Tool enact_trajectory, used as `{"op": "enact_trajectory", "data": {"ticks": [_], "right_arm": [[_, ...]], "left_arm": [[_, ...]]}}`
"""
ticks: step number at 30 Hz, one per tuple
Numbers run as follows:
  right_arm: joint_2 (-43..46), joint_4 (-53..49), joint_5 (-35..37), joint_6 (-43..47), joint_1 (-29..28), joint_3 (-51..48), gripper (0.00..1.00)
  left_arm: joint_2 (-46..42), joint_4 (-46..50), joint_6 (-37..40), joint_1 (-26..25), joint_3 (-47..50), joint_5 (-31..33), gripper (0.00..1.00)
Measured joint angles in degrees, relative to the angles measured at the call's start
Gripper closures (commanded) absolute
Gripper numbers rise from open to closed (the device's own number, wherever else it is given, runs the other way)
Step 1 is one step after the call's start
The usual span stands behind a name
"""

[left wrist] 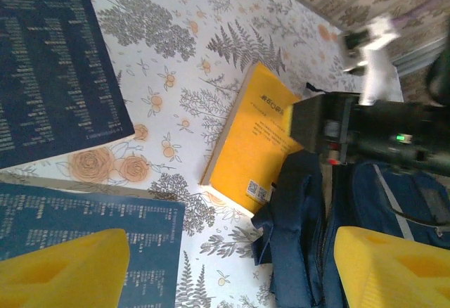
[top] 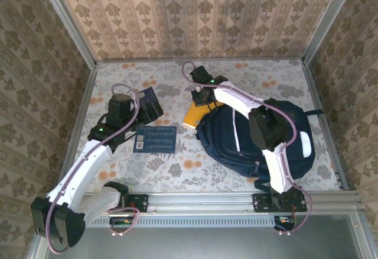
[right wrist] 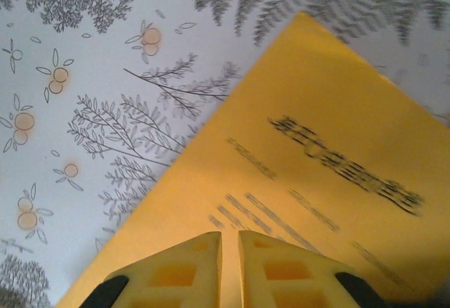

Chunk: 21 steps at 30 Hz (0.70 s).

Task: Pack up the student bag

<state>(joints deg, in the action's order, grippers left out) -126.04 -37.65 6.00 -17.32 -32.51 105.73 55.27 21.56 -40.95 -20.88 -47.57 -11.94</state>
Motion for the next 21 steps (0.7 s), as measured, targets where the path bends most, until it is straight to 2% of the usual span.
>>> {"op": "enact_trajectory", "data": {"ticks": [6,9,16,21], "right_arm": [[-8.13,-5.49,1.09,1.09,-1.97,6.10,0.82],[-8.55,-7.32,1.33,1.81,-2.84,7.58,0.83],[-9.07,-7.89,1.14,3.50,-4.72,7.89,0.92],[-7.37,-4.76,-2.19,2.10,-7.32,4.57,0.93]], "left_arm": [[-2.43,2.80,-0.37,3.63,0.07,-1.66,0.23],[-2.40,3.41,-0.66,4.98,0.63,-2.71,0.23],[-2.40,4.02,-1.07,6.43,1.70,-4.04,0.23],[-1.36,5.07,-1.33,7.80,1.70,-4.20,0.23]]}}
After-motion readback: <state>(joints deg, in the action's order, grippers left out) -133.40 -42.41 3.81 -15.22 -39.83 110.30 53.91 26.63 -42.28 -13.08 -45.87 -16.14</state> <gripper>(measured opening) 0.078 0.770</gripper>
